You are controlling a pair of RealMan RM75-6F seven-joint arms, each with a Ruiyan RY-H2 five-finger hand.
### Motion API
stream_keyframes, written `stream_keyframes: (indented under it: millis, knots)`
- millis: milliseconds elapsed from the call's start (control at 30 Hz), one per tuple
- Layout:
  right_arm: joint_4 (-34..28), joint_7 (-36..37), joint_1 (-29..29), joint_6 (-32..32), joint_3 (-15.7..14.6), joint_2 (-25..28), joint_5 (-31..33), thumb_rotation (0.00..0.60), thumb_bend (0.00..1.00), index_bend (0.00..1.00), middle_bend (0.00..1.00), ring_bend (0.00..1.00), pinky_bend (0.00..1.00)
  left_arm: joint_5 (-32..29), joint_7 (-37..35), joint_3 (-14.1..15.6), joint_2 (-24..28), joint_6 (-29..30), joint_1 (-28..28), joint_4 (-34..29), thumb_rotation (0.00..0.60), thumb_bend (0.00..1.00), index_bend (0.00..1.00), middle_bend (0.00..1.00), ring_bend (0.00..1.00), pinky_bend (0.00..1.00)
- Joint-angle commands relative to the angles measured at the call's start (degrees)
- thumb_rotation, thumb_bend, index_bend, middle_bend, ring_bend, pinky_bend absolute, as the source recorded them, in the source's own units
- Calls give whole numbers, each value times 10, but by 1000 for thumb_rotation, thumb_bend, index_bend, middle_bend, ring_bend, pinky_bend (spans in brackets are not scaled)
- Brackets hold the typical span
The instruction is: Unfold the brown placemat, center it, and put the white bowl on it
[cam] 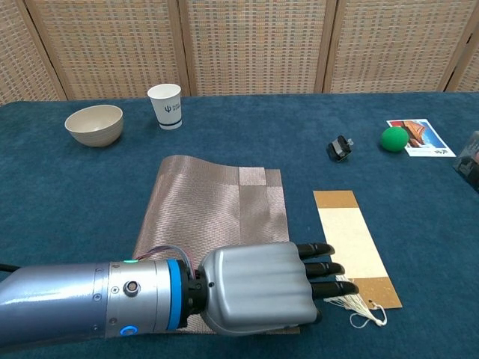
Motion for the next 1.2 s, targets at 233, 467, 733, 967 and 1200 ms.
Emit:
stream_keyframes:
  millis: [233,467,733,967,1200]
  knots:
    - [-1,3,-1,2,0,1,0,600,0,52,0,0,0,-7,-1,1,-8,4,-2,6,600,373,524,0,0,0]
    - [-2,6,-1,3,0,3,-2,600,0,52,0,0,0,-10,1,4,-15,6,-3,10,600,410,550,0,0,0]
    - [-4,10,-3,6,0,5,-4,600,0,52,0,0,0,-15,5,5,-20,7,-6,11,600,444,617,0,0,0]
    - [-5,14,-3,7,0,7,-6,600,0,52,0,0,0,-22,11,4,-17,9,-5,6,600,477,693,0,0,0]
    - [-8,16,-4,10,-1,8,-11,600,0,52,0,0,0,-26,18,-2,-3,25,-1,-12,600,514,706,0,0,0]
